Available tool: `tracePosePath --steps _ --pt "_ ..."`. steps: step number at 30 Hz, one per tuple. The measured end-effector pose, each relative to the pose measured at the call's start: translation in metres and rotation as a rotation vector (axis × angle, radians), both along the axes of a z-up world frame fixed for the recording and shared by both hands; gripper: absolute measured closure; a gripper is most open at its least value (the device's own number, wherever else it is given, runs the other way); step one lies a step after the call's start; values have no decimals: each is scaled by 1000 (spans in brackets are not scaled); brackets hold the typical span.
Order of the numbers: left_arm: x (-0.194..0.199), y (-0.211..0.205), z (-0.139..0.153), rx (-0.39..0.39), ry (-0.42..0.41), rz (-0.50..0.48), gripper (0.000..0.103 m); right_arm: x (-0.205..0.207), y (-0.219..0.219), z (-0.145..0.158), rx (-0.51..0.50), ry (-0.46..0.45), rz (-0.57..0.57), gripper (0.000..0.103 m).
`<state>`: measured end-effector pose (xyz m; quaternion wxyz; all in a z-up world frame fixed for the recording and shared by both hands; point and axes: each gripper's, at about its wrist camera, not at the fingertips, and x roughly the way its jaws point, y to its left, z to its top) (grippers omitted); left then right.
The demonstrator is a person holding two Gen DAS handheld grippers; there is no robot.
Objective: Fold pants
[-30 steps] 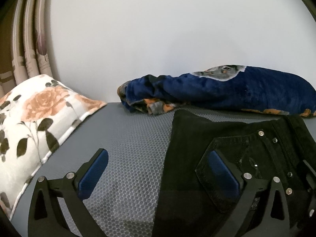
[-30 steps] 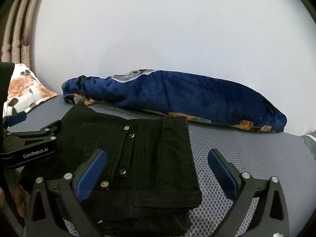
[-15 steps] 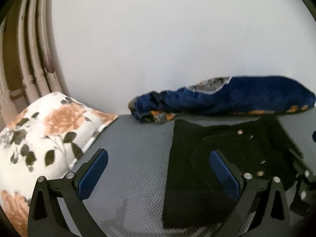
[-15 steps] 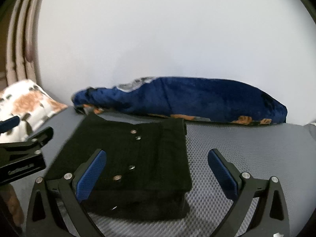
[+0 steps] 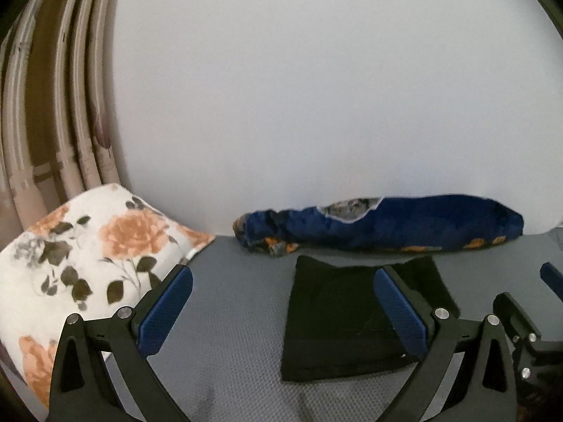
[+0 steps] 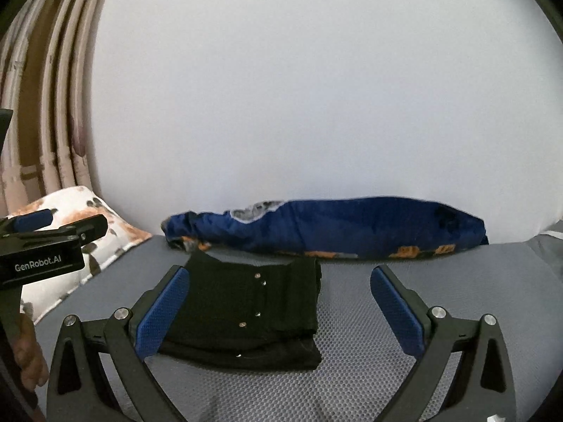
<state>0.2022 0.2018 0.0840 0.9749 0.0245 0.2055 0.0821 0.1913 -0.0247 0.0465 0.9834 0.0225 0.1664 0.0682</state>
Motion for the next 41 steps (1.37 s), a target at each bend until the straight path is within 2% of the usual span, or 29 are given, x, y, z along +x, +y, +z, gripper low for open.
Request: tracePosePath --steps 7,10,14,20,22,28,32,36,41 --pt "-32 -11 32 4 -53 -34 0 -25 -6 18 13 -42 5 1" --pt "-37 -17 41 3 -36 -64 0 -33 -9 25 15 -57 7 1" --pt "-41 -12 50 -86 -23 -111 0 -40 -16 32 27 -69 -1 1" --pt "-47 7 59 -250 -52 -139 0 -47 -23 37 18 -83 -12 1" --pt "-47 11 60 -271 -61 -142 0 -48 -23 38 16 -86 -11 1" --pt "-45 20 53 -240 -73 -61 0 -51 -21 38 4 -78 -6 1" --pt "-52 33 42 -217 -118 6 0 -49 -15 35 -14 -66 17 1" --pt "-51 55 32 -235 -82 50 0 -45 2 31 -27 -43 62 1" --pt "-49 85 16 -193 -42 147 0 -29 49 26 -29 21 180 0"
